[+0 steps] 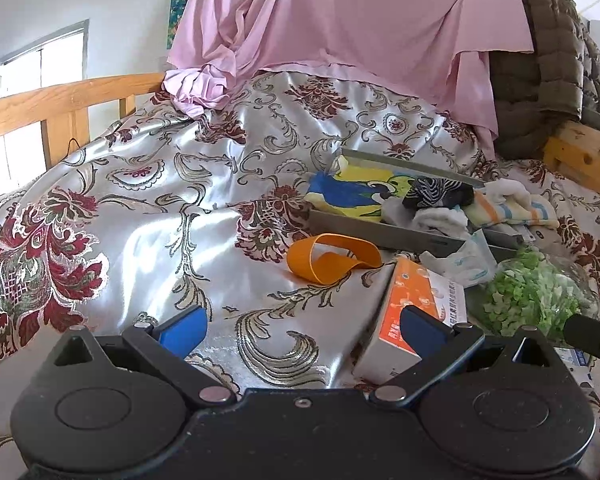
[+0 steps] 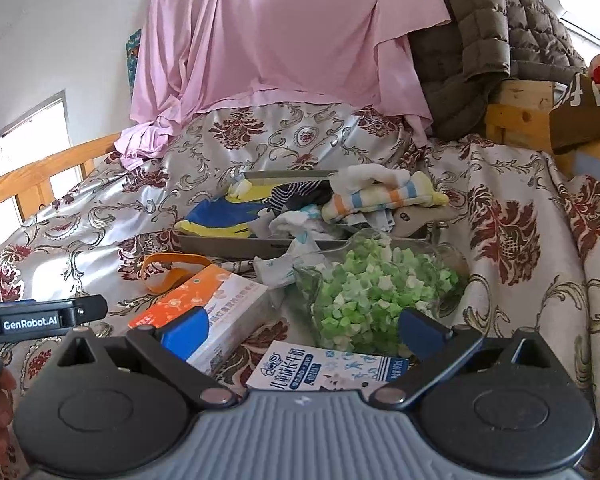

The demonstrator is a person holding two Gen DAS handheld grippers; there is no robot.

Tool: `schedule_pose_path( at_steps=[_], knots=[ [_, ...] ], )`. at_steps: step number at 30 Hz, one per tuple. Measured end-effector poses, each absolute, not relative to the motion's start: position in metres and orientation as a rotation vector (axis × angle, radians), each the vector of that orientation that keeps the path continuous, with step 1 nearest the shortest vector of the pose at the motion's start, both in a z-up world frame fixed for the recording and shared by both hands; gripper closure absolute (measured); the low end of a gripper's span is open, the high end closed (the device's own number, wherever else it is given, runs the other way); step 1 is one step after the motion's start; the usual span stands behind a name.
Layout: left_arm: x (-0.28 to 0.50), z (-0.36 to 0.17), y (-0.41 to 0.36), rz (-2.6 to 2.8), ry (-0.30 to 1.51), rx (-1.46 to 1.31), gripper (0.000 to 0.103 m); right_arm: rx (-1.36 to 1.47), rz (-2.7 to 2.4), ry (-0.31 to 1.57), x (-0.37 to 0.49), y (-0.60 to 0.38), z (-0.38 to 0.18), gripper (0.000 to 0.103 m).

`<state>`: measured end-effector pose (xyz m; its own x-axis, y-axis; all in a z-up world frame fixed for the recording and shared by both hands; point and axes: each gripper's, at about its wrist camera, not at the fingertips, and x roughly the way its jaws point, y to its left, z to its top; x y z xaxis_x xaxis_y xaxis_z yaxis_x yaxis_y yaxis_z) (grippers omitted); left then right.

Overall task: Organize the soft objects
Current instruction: 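Move both grippers back from the tray toward the orange silicone band, then lower the left gripper onto the orange silicone band and close on it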

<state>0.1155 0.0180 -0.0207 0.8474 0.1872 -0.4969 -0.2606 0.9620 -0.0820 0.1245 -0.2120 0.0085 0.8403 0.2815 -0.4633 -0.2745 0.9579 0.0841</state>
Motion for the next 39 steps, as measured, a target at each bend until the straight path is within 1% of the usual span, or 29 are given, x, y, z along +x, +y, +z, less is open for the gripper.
schedule_pose_path(
  at_steps=[18, 25, 28, 34, 37, 39],
  knots=[
    [0.135, -0.019, 0.035, 0.278, 0.54, -0.195, 0.001, 0.012, 0.431, 0.514, 0.128, -0.195, 0.009, 0.0],
    [0.161, -0.02, 0.056, 0.136, 0.601, -0.39, 0.001, -0.018, 0.468, 0.525, 0.127, -0.188, 0.006, 0.0],
    [0.176, -0.023, 0.065, 0.126, 0.618, -0.466, 0.001, -0.054, 0.478, 0.499, 0.131, -0.182, 0.005, 0.0],
    [0.208, -0.028, 0.078, 0.132, 0.65, -0.526, 0.001, -0.186, 0.473, 0.41, 0.167, -0.157, 0.008, 0.0],
    [0.225, -0.031, 0.085, 0.134, 0.675, -0.543, 0.001, -0.156, 0.463, 0.422, 0.196, -0.153, 0.014, 0.0],
    [0.237, -0.032, 0.089, 0.138, 0.693, -0.552, 0.001, -0.154, 0.453, 0.479, 0.219, -0.151, 0.014, 0.0]
  ],
)
